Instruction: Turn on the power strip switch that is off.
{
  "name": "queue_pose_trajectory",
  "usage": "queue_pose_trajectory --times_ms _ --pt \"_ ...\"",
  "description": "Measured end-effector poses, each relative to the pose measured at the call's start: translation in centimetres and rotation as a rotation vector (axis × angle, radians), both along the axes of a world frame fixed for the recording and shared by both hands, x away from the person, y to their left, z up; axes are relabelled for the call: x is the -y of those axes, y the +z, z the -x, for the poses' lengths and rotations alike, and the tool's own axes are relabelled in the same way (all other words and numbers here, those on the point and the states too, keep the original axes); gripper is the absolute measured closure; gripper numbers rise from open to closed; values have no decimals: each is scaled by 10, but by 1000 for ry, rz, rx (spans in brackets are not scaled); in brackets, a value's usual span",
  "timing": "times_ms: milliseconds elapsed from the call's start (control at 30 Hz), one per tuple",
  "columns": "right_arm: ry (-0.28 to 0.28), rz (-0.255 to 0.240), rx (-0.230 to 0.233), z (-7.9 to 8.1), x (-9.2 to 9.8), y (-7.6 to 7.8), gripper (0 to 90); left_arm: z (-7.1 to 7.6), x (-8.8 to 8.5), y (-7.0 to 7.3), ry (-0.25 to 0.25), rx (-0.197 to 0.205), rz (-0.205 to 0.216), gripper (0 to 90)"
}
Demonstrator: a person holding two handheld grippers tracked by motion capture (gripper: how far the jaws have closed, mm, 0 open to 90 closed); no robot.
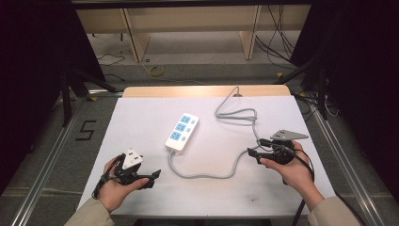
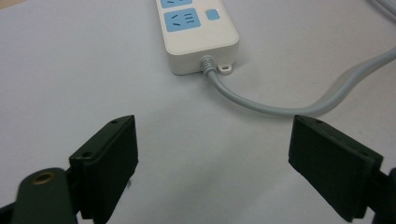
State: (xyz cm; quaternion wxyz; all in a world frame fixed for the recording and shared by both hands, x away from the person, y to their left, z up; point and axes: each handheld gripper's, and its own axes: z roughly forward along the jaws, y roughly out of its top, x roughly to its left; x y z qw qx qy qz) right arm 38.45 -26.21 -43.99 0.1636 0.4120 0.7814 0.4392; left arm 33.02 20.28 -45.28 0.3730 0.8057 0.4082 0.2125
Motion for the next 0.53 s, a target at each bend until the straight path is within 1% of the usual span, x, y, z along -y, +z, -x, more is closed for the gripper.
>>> queue_pose_trajectory --times_ms 200,267,533 --pt "-17 -7 24 17 15 -2 303 1 0 0 0 1 1 155" --pt "-22 -11 24 21 18 -3 300 1 0 0 -3 1 -3 155" --pt "-29 -24 34 24 21 -3 295 3 2 1 -8 6 2 155"
